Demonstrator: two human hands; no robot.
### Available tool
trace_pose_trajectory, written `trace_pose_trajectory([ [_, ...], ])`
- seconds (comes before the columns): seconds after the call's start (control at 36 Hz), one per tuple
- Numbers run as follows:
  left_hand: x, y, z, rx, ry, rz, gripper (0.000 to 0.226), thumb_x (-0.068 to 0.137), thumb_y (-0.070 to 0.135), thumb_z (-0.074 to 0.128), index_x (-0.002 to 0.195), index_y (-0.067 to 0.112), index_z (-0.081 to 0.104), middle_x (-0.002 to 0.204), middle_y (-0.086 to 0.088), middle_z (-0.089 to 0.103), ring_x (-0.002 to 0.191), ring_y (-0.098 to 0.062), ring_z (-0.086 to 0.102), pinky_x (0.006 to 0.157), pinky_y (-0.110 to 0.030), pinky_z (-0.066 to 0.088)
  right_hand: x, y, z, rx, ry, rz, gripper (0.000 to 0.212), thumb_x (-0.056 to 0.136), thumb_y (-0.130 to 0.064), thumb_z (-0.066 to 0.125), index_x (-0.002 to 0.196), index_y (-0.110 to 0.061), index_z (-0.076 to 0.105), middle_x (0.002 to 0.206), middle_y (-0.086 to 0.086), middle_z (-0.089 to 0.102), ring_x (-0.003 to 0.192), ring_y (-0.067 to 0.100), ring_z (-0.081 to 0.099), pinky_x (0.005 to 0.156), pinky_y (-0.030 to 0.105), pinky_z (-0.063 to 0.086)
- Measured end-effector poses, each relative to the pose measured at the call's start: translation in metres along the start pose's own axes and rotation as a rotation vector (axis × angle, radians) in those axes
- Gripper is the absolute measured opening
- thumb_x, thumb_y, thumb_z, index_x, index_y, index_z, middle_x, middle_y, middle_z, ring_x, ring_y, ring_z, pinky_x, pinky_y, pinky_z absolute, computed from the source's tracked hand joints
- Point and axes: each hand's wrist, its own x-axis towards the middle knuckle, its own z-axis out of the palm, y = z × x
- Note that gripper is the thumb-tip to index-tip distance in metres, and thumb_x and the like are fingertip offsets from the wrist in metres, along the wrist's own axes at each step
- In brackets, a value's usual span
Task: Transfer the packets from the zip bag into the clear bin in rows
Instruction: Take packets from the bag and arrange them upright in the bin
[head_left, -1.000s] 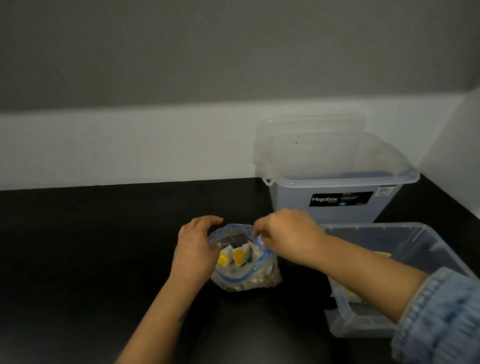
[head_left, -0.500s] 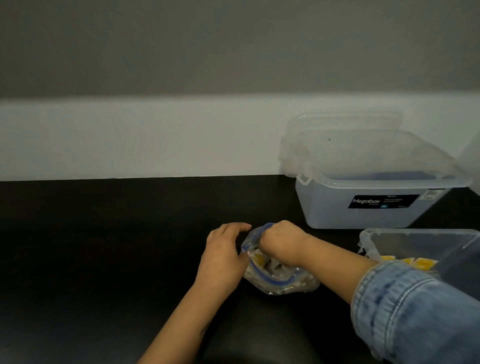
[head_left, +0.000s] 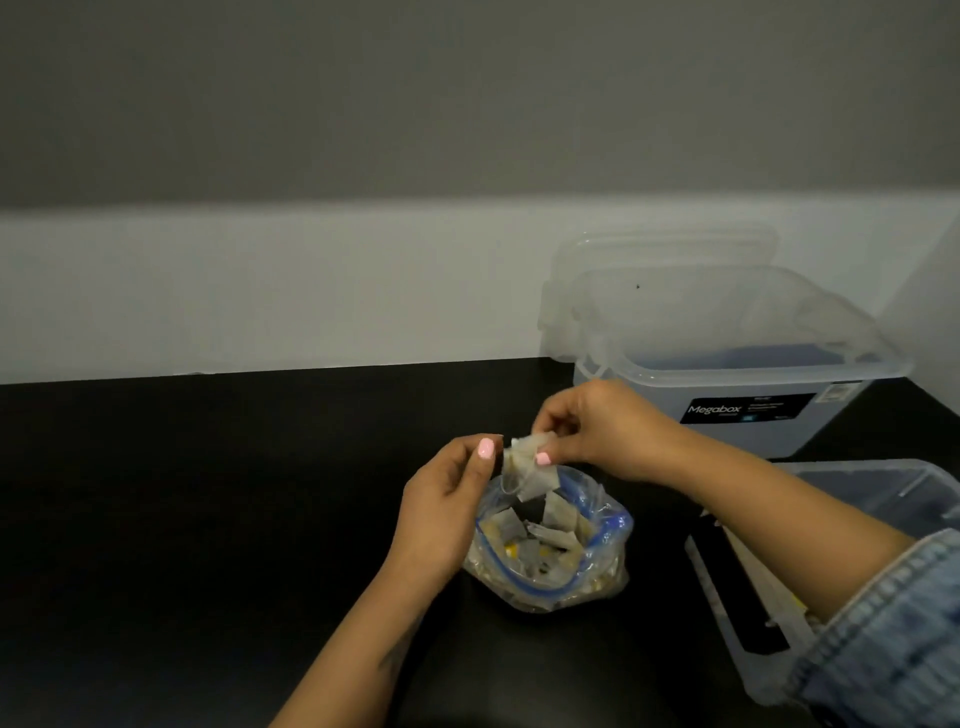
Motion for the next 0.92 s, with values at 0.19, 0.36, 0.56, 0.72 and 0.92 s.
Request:
trace_pose_trajectory([
  [0.19,0.002,0.007,0.009,-0.267,-0.166,-0.151,0.03,0.084,0.025,0.061,0.114,0.02,0.059,0.105,-0.002,0.071,0.098,-0.017,0.068,0.081,-0.032,0.056,-0.007,-0.007,-0.006,0.356,0.057,-0.004,0.017,0.081,-0.008,0.072,0.096,-0.013,0.067,0.056,-0.012,0.061,0.042,-0.005,0.052,0.043,0.005,0.037],
  [0.36,0.003,0.012,0.009,-0.401,-0.188,-0.237,0.026,0.089,0.019,0.056,0.115,0.018,0.059,0.101,-0.005,0.072,0.09,-0.018,0.07,0.064,-0.024,0.056,-0.014,-0.006,-0.011,0.37,0.061,-0.027,0.022,0.095,-0.011,0.053,0.112,-0.021,0.061,0.065,-0.013,0.063,0.042,-0.01,0.051,0.045,0.004,0.036],
  [0.56,0.001,0.018,0.008,-0.496,-0.349,-0.275,0.036,0.079,0.026,0.056,0.114,0.018,0.059,0.093,-0.006,0.074,0.084,-0.017,0.07,0.064,-0.024,0.058,-0.02,0.008,-0.023,0.288,-0.009,-0.117,0.046,0.089,0.001,0.059,0.103,-0.043,0.065,0.102,-0.016,0.062,0.077,-0.006,0.057,0.06,0.014,0.047],
  [0.72,-0.001,0.021,0.018,-0.471,-0.427,-0.298,0.039,0.077,0.025,0.059,0.116,0.016,0.06,0.089,-0.005,0.073,0.079,-0.015,0.07,0.061,-0.021,0.058,-0.031,0.012,-0.034,0.274,0.02,-0.171,0.033,0.079,-0.004,0.071,0.084,-0.037,0.071,0.101,-0.007,0.066,0.087,0.0,0.06,0.067,0.011,0.046],
  [0.92,-0.003,0.028,0.05,-0.356,-0.419,-0.282,0.031,0.086,0.008,0.058,0.117,0.011,0.06,0.083,-0.001,0.073,0.074,-0.011,0.069,0.063,-0.021,0.057,-0.055,0.032,-0.066,0.258,0.064,-0.119,0.026,0.08,-0.008,0.072,0.081,-0.034,0.072,0.08,-0.015,0.071,0.069,0.0,0.061,0.054,0.013,0.045],
])
